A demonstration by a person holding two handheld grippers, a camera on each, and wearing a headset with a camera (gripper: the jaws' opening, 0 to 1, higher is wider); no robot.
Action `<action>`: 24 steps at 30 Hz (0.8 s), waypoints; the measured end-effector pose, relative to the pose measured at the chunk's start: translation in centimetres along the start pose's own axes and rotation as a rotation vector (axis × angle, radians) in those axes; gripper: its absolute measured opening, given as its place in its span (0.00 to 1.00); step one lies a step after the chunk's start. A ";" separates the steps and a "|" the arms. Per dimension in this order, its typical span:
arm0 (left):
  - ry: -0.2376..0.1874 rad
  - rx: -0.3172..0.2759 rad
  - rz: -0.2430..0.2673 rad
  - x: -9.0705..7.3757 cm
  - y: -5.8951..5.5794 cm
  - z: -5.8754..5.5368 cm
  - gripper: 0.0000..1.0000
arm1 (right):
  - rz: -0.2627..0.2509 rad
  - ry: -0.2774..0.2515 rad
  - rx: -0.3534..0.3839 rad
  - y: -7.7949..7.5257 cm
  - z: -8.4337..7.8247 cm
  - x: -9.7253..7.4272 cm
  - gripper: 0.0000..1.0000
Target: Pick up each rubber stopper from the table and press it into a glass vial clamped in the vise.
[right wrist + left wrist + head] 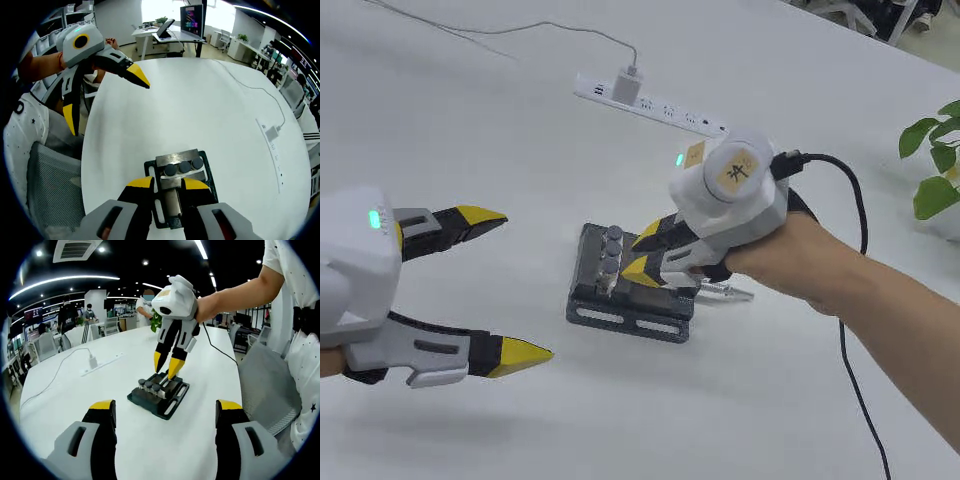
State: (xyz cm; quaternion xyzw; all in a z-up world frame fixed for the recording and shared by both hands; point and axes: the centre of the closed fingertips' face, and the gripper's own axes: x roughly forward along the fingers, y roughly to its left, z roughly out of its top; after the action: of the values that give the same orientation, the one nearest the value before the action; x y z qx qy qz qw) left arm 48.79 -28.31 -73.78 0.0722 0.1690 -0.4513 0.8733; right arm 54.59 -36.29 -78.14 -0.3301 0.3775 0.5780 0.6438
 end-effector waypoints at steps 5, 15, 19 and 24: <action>0.012 0.008 -0.010 0.2 -0.1 -0.1 0.83 | -0.022 -0.032 0.037 0.1 -0.9 -0.8 0.23; 0.034 0.016 -0.023 0.9 0.0 -0.6 0.90 | -0.087 -0.125 0.106 -0.1 -2.6 -2.7 0.37; 0.041 0.014 -0.027 1.0 0.0 -0.8 0.92 | -0.109 -0.171 0.130 -0.1 -3.4 -3.4 0.43; 0.042 0.010 -0.030 1.1 0.1 -0.8 0.94 | -0.123 -0.231 0.155 0.1 -4.1 -3.9 0.52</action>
State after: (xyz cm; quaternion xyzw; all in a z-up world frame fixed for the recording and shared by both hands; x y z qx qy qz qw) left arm 49.25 -28.91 -74.92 0.0834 0.1860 -0.4637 0.8622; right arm 53.85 -41.71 -76.78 -0.2333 0.3234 0.5408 0.7406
